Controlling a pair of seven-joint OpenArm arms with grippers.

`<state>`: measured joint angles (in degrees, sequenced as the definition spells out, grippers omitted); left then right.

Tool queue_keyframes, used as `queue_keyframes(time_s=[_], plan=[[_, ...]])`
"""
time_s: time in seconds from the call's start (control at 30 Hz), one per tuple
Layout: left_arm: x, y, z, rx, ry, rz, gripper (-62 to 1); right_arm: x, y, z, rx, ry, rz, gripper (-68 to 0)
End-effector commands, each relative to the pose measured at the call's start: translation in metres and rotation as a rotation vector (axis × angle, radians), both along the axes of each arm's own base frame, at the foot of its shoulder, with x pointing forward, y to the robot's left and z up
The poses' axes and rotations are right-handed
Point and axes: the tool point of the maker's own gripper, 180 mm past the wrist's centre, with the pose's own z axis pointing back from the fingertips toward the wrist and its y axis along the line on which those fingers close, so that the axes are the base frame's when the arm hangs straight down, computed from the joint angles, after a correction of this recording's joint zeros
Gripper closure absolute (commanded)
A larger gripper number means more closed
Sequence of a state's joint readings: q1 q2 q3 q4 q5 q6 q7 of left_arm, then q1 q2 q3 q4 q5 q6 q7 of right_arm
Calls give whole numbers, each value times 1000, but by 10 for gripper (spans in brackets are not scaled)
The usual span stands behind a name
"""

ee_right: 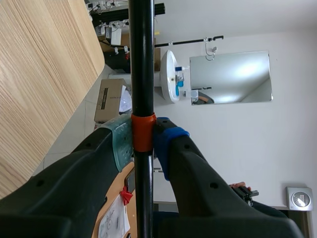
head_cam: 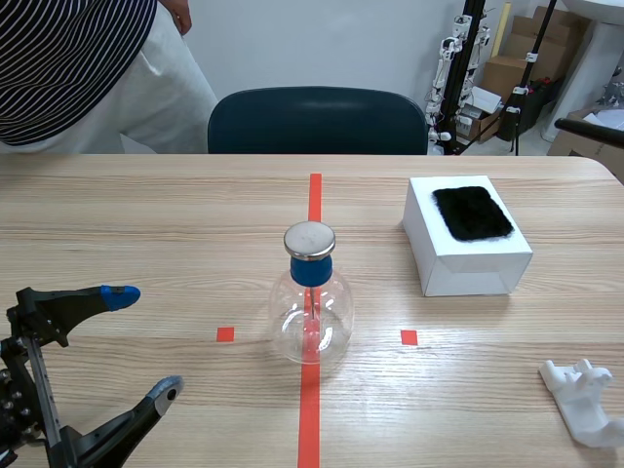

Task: Do the electroscope experiment. hold the rod still at the electroscope

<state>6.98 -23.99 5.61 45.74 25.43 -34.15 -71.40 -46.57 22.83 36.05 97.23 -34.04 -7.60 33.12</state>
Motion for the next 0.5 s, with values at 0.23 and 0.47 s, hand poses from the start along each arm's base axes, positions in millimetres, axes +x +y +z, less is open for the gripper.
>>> queue_keyframes(time_s=[0.23,0.47], plan=[[4,3,8,-14,-28,8,-623,2,-3,10,-31,-21,4,-4],[4,3,8,-14,-28,8,-623,2,-3,10,-31,-21,5,-4]])
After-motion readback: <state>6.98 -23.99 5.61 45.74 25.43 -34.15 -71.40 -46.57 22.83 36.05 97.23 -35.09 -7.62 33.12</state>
